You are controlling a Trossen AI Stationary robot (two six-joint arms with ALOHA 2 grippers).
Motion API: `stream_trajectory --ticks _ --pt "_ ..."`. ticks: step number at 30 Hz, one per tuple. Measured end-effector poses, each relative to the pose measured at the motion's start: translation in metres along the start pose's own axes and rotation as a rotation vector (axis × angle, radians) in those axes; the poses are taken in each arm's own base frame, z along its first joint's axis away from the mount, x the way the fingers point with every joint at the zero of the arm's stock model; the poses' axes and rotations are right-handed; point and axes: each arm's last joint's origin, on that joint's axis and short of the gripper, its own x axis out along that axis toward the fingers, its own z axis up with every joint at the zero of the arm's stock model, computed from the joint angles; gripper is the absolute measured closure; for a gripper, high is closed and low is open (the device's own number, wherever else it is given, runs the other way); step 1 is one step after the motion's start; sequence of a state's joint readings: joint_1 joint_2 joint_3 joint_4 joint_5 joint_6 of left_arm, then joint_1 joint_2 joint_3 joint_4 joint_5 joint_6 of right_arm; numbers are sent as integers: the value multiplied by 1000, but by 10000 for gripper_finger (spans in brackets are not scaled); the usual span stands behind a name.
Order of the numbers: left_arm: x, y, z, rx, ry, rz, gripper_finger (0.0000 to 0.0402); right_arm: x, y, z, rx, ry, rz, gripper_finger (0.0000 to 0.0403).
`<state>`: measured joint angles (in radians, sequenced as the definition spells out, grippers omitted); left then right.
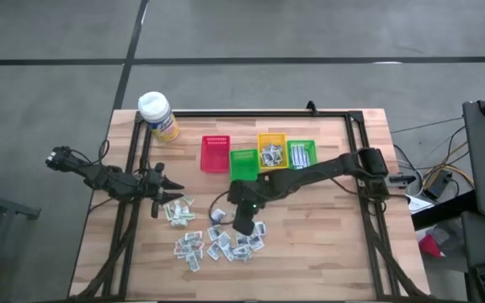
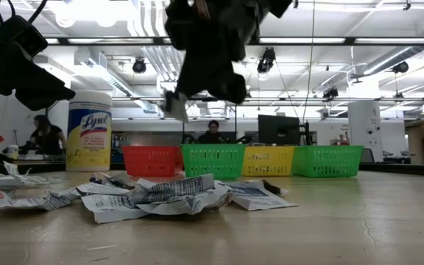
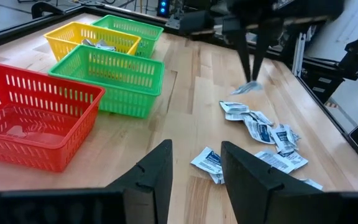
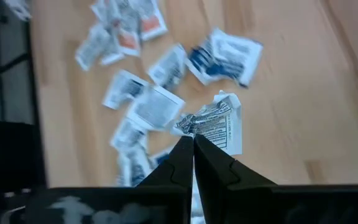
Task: Pick & Place First Aid Supplies
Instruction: Put the alcohol pad into the yellow basket
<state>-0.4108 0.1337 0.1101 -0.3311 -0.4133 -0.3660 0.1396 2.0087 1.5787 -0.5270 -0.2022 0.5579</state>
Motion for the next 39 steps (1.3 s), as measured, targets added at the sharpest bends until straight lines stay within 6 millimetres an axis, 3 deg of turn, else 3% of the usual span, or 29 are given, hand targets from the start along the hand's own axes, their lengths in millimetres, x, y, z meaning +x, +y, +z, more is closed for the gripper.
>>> stream_trajectory --ticks 7,15,24,32,39 --pt "0 0 0 0 0 0 271 -20 14 20 -42 -50 47 394" --pt "0 0 0 -7 0 0 271 -59 31 40 -102 -53 22 394" --pt "0 0 0 -25 0 0 271 -105 39 50 -162 -109 -254 394" --pt "0 0 0 -47 0 0 271 -124 20 46 -196 -52 -565 394" --pt "0 0 0 -53 0 0 271 -120 -23 53 -229 51 -665 394"
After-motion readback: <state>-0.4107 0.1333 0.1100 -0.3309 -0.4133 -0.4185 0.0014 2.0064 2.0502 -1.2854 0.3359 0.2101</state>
